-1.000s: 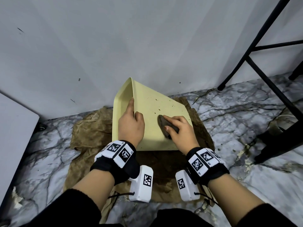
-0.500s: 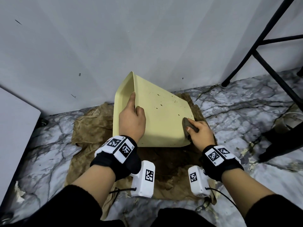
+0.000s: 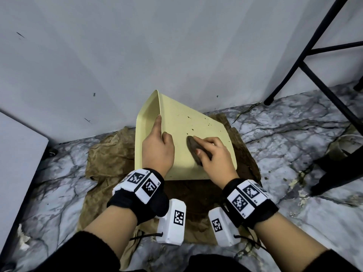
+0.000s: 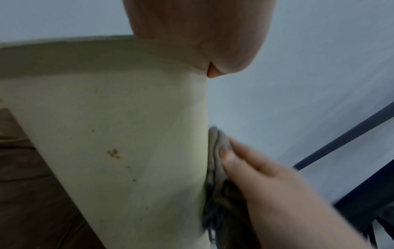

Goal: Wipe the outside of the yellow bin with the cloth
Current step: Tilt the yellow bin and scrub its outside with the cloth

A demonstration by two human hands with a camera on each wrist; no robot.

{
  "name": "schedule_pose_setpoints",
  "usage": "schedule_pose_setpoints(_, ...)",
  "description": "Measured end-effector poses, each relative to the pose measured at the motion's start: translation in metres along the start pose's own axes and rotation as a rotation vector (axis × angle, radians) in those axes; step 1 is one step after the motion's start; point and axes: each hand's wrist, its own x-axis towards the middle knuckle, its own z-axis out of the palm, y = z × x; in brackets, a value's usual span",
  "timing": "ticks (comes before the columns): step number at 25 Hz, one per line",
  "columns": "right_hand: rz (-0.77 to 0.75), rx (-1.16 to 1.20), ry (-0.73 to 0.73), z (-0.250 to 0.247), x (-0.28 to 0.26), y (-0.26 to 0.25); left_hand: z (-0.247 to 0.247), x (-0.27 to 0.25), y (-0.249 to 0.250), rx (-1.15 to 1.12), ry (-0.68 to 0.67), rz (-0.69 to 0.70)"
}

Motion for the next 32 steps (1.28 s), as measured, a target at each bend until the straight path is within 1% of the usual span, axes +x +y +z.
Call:
schedule_pose_setpoints(7,0.368,-0.021,0.033,-0.034,0.005,0.070,0.002,0.001,0.004,0.008,-0.013,0.022)
schedule_pose_setpoints(10,0.459,-0.029,0.047,-0.038,0.006,0.076,0.003,0.001,0.004,0.013,-0.016,0.022)
schedule_pose_setpoints(11,0.449,-0.031,0.044,-0.036,0.007,0.069,0.003,0.000,0.004,0.019,-0.015,0.021)
schedule_pose_setpoints(12,0.406,-0.023,0.044,-0.033,0.007,0.058,0.004,-0.001,0.005,0.024,-0.017,0.022)
schedule_pose_setpoints(16,0.042,0.000,0.036,-0.007,0.012,-0.014,0.007,-0.002,0.008,0.043,-0.020,0.043)
schedule_pose_setpoints(18,-0.095,0.011,0.009,0.005,0.013,-0.040,0.007,-0.004,0.009,0.041,-0.019,0.045)
schedule_pose_setpoints(19,-0.115,0.020,-0.007,0.007,0.013,-0.046,0.006,-0.004,0.009,0.037,-0.021,0.041)
schedule_pose_setpoints(21,-0.103,0.037,-0.011,0.007,0.015,-0.043,0.003,-0.005,0.008,0.036,-0.021,0.033)
schedule_pose_setpoints(23,-0.035,0.022,-0.003,0.004,0.017,-0.025,0.002,-0.004,0.005,0.040,-0.018,0.023)
schedule_pose_setpoints(30,0.349,-0.021,0.027,-0.025,0.022,0.050,-0.007,0.003,0.000,-0.006,-0.049,0.014)
schedule_pose_setpoints(32,0.405,-0.040,0.027,-0.028,0.020,0.063,-0.011,0.009,0.001,-0.016,-0.072,0.014)
